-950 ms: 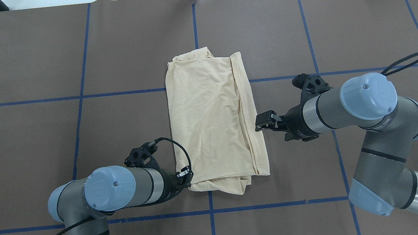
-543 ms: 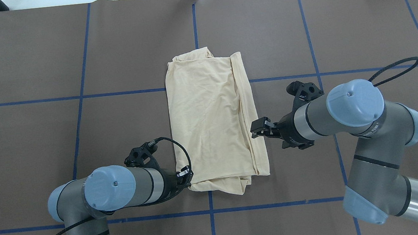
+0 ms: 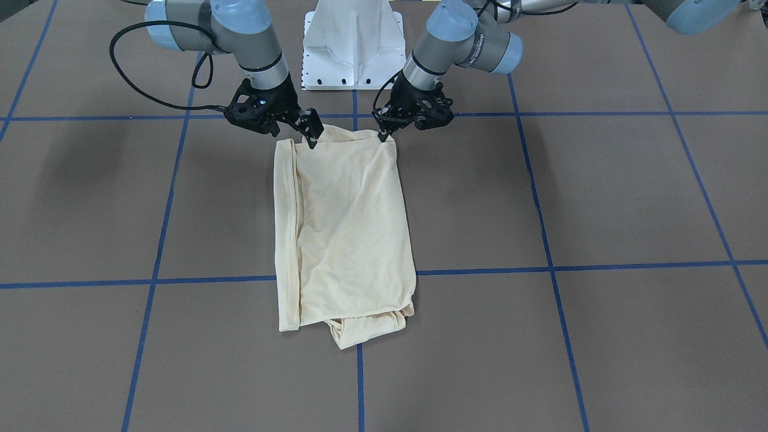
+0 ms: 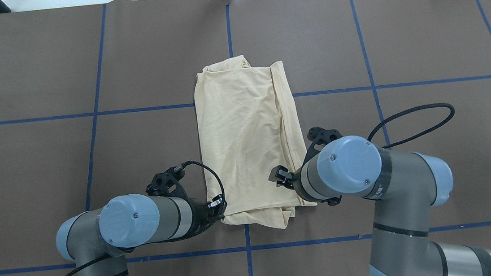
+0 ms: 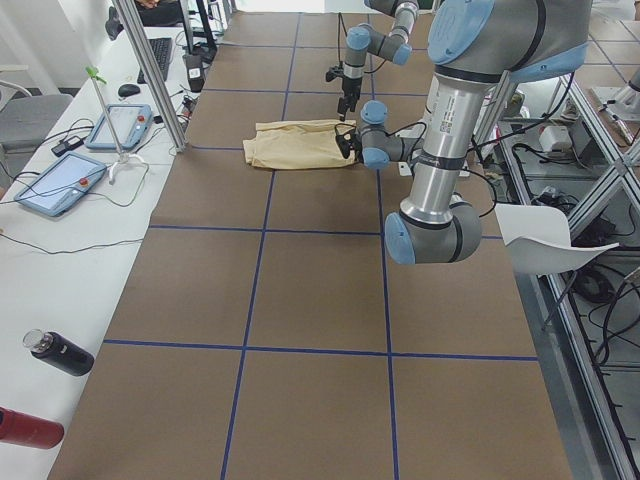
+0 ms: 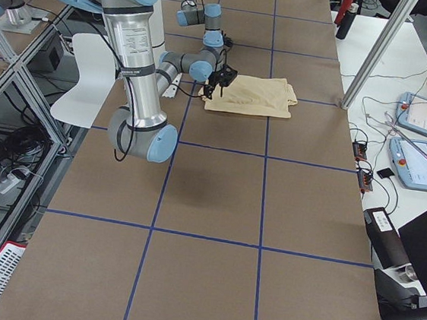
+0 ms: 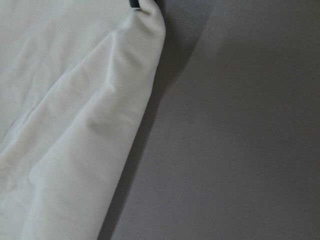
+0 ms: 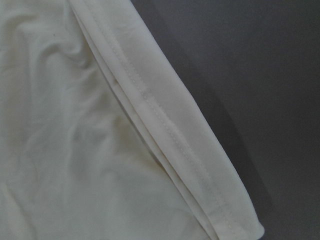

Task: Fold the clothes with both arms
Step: 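Hold the near end of the folded shirt with both grippers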

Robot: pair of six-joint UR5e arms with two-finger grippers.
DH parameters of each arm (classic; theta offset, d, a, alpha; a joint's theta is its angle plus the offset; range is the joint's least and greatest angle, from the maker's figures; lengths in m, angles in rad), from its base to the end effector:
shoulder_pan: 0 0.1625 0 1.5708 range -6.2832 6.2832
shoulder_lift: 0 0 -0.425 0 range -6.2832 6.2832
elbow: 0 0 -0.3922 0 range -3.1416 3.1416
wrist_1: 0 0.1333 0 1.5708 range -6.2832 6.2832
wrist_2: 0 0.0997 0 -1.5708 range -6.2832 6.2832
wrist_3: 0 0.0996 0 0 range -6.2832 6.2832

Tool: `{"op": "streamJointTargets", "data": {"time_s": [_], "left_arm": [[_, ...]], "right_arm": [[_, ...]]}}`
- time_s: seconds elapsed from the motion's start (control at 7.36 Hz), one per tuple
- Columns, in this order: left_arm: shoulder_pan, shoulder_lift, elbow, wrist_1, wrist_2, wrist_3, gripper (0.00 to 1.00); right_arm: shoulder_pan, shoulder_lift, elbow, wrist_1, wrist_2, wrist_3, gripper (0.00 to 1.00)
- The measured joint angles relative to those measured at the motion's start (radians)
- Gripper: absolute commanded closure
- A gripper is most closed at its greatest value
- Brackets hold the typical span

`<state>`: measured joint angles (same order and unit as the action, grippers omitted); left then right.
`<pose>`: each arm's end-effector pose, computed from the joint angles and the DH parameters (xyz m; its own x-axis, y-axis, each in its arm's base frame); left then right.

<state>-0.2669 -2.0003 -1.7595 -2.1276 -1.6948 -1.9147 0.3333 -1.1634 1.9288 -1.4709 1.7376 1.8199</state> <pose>0.5721 -0.2819 0.2677 0.2990 -0.4286 -0.8526 0.2681 0.8952 -0.3560 -0.5199 -0.3036 0.2688 0.5437 0.4455 0.7112 -0.3480 0.8909 -0.2920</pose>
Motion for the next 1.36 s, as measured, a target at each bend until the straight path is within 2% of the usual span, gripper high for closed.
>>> {"op": "streamJointTargets", "data": {"time_s": [0.27, 1.09, 1.36], "left_arm": [[0.001, -0.001, 0.003, 0.0, 0.001, -0.002, 1.0], [0.003, -0.015, 0.014, 0.007, 0.003, -0.007, 1.0], [0.003, -0.022, 0.014, 0.021, 0.003, -0.007, 1.0]], "right_arm": [[-0.047, -0.004, -0.006, -0.019, -0.043, 0.005, 0.0], [-0.062, 0.005, -0.069, -0.04, -0.066, -0.008, 0.0], [-0.063, 0.015, -0.076, -0.037, -0.065, -0.01, 0.05]]}}
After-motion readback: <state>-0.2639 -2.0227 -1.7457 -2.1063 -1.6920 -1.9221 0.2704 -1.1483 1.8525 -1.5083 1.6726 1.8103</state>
